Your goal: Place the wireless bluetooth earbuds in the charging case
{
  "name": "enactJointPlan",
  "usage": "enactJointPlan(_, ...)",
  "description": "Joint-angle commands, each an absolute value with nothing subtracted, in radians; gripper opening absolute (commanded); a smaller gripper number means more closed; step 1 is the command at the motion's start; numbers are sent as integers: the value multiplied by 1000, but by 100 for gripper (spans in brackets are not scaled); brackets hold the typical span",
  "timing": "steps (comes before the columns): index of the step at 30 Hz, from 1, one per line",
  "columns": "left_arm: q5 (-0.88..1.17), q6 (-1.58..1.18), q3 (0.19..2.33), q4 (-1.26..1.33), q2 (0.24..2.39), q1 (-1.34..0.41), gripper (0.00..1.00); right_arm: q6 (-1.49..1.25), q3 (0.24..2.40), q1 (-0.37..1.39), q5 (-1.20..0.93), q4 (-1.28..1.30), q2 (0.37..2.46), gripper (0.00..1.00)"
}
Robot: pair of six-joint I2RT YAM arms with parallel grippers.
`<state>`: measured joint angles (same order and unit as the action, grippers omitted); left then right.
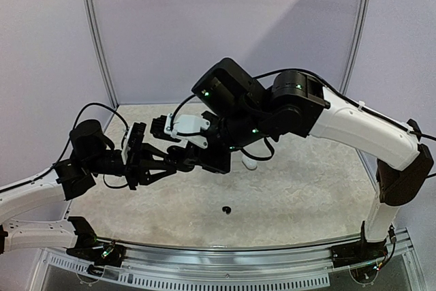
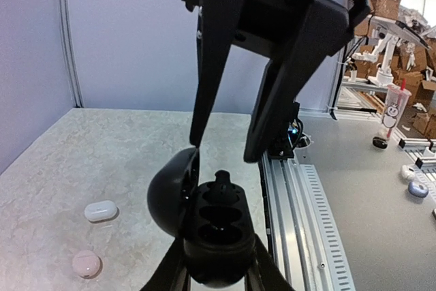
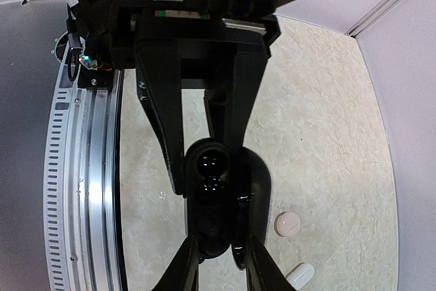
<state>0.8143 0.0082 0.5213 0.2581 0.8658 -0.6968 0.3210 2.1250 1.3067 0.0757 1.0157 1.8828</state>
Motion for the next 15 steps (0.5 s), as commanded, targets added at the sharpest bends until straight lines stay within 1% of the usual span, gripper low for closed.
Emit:
enactJointPlan(1,790,-95,497,314,864,-703,0,274,2046,1272,54,906,1776,25)
enactJointPlan(9,727,-214,474,347,866,-655,0,205,1951,1237,-46,789,1687,28)
enactJointPlan(12,706,-233,467,346,854,-635,0,120,1839,1175,-55,714,1636,29)
enactJointPlan(15,677,-240,460,327,833,-611,0,-27,1709,1117,-33,671,1603,35)
